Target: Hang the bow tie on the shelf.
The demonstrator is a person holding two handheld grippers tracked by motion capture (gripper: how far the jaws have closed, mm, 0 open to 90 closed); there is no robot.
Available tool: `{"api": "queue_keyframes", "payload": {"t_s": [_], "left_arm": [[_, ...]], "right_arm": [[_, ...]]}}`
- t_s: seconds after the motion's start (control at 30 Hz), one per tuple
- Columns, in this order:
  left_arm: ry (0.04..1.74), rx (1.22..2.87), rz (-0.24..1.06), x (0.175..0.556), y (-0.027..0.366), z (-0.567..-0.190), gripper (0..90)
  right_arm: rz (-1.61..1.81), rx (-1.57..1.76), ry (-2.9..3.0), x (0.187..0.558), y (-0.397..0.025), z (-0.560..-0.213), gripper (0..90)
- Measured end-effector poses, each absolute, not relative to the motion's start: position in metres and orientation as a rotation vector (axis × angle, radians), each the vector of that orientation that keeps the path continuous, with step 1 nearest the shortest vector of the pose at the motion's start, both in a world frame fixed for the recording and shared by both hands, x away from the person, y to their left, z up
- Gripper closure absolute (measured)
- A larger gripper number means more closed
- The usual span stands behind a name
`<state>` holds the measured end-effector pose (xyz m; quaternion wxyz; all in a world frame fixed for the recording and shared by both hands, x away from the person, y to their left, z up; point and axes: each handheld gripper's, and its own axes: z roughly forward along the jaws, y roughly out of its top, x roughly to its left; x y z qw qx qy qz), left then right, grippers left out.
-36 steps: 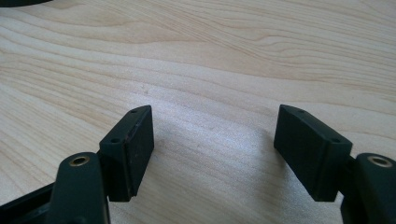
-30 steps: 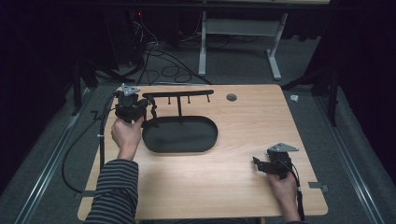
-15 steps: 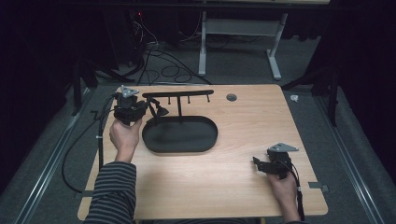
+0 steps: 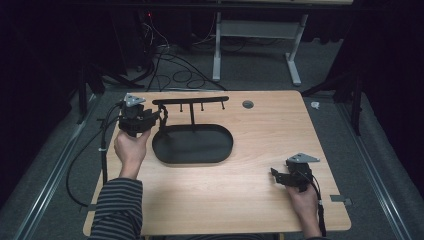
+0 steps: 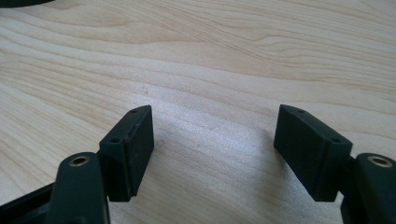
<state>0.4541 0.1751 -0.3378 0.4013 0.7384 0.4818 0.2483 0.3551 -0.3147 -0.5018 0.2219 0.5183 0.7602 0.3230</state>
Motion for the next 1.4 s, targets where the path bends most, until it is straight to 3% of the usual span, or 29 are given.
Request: {"api": "queue_keyframes", "payload": {"t_s": [1.4], "left_arm": [[1.225, 1.813, 0.605, 0.417, 0.201, -0.342, 55.2]], "right_arm": [[0.897, 1.433, 2.098, 0.355, -0.315, -0.502, 29.7]]}}
